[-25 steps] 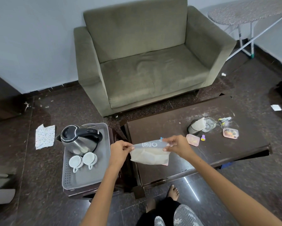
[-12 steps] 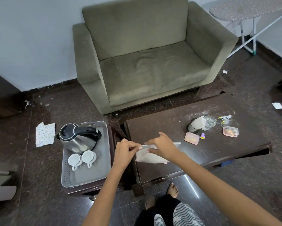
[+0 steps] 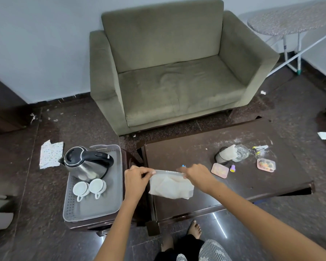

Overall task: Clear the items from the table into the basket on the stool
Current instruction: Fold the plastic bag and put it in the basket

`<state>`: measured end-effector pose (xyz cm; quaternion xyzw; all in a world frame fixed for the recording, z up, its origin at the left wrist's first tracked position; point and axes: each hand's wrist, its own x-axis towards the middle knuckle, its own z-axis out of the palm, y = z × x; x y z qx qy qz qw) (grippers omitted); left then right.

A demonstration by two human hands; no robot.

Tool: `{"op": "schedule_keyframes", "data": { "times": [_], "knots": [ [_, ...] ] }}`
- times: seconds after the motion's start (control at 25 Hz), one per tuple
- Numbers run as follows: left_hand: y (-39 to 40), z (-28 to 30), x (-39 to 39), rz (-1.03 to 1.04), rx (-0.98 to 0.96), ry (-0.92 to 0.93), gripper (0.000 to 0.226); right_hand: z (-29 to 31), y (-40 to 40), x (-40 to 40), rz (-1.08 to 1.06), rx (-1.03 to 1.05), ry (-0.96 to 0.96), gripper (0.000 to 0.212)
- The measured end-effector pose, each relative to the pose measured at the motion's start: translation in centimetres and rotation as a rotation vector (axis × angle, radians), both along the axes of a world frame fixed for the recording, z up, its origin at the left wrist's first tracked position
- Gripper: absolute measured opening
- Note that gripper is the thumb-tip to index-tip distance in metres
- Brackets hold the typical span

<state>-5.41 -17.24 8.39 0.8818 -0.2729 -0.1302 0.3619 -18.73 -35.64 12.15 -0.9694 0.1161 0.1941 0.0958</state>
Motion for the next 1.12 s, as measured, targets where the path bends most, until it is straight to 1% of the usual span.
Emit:
{"op": "schedule_keyframes", "data": {
  "times": [0.08,0.16,0.2,0.28,0.36,0.4,0.52,0.64,0.72,0.84,0.96,1.12],
  "knots": [
    [-1.0,0.0,0.3,0.042,0.018,0.032,0.008,0.4,-0.6,-0.1,0.115,0.054,-0.014,0.068],
    [-2.1,-0.2,0.8,0.051,0.031,0.089,0.010,0.9,-0.9,0.1,0.288,0.033,0.028,0.076],
    [-2.8,-0.6,1.0,0.047,0.033,0.110,0.011,1.0,-1.3,0.4,0.353,0.007,0.058,0.074],
    [-4.1,-1.0,1.2,0.032,0.042,0.137,0.013,0.7,-2.1,1.3,0.396,-0.013,0.102,0.061],
    [-5.1,-1.1,1.2,0.058,0.013,0.201,0.018,0.3,-2.7,2.1,0.364,0.001,0.111,0.049],
    [-5.4,-0.9,1.4,0.092,-0.005,0.231,0.023,0.0,-2.9,2.5,0.352,-0.002,0.110,0.047],
    [-4.8,-1.1,1.8,0.213,-0.022,0.295,0.039,-1.3,-2.9,3.8,0.313,-0.030,0.141,0.052],
    [-2.1,-1.8,2.5,0.327,-0.076,0.370,0.038,-2.5,-1.5,6.2,0.228,-0.022,0.137,0.058],
    [0.0,-2.3,3.4,0.367,-0.084,0.387,0.035,-2.8,0.1,8.8,0.169,0.014,0.112,0.063],
    [3.5,-2.8,5.5,0.387,-0.078,0.389,0.029,-3.1,3.9,13.8,0.144,0.067,0.061,0.062],
    [7.2,-3.6,7.7,0.386,-0.045,0.411,0.028,-4.5,8.5,18.8,0.132,0.108,0.055,0.057],
    [10.3,-5.1,11.2,0.285,0.016,0.445,0.030,-7.3,13.4,24.6,0.044,0.117,0.091,0.057]
  ]
}}
